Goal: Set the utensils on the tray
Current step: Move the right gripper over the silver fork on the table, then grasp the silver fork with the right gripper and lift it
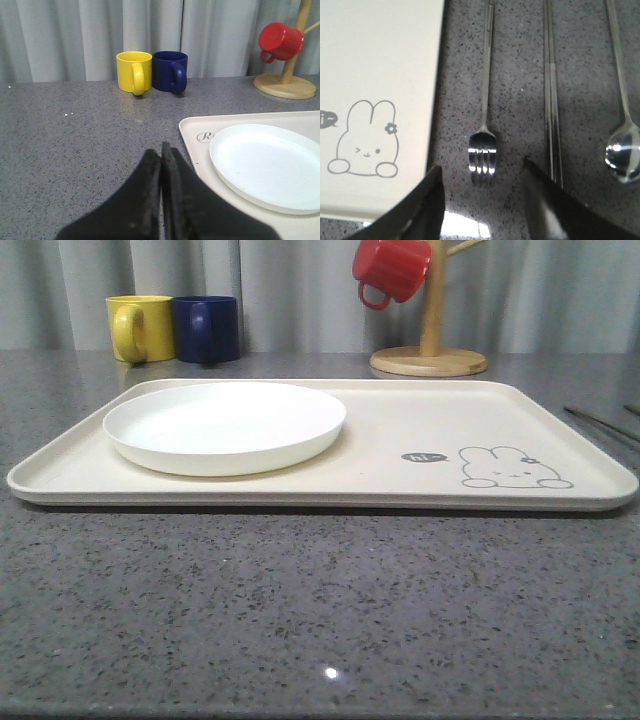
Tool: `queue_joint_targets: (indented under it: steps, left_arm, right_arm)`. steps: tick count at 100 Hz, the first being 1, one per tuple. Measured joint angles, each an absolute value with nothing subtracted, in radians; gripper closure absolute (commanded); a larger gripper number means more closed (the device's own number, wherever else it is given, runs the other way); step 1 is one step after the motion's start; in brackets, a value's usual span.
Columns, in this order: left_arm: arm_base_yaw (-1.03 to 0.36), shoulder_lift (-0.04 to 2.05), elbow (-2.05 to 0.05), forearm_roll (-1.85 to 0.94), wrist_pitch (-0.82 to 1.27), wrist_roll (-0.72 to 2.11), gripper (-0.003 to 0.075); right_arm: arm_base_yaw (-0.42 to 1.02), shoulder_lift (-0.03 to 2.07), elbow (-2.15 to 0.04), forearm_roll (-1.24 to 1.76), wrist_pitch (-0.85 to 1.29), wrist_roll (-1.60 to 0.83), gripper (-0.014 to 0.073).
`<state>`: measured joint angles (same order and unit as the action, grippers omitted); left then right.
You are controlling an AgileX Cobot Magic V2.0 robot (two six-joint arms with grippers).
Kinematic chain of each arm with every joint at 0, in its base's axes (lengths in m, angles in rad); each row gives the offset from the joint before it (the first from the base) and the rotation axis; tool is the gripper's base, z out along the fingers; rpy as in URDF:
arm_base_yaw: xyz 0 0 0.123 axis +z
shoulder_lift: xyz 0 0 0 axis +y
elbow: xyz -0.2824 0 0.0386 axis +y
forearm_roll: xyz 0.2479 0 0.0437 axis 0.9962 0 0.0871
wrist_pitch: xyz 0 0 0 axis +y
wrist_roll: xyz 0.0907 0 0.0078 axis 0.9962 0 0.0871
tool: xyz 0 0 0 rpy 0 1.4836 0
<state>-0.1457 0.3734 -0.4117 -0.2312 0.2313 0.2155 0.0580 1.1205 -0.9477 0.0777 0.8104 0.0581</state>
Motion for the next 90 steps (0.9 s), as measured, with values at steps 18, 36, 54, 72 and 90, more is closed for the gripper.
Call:
queue_joint_targets:
  steps: [18, 36, 54, 72, 90]
  left_arm:
    - [-0.146, 0.373, -0.412, -0.231, 0.231, 0.216, 0.0738]
    - [-0.146, 0.373, -0.412, -0.231, 0.23, 0.216, 0.0738]
    - [-0.146, 0.373, -0.412, -0.231, 0.23, 0.216, 0.0738]
    - [-0.146, 0.373, -0.412, -0.231, 0.23, 0.216, 0.0738]
    - [-0.146, 0.373, -0.412, -0.231, 0.23, 0.216, 0.0738]
  right_arm:
    - [0.076, 1.257, -1.013, 0.081, 0.776, 0.052, 0.0221]
    - [0.076, 1.371, -1.053, 0.081, 0.754, 0.052, 0.0221]
    - [0.076, 1.453, -1.057, 0.07, 0.714, 0.051, 0.0221]
    - [0.076, 1.515, -1.057, 0.059, 0.699, 0.051, 0.0221]
    - [0.076, 1.55, -1.059, 0.059, 0.689, 0.051, 0.0261]
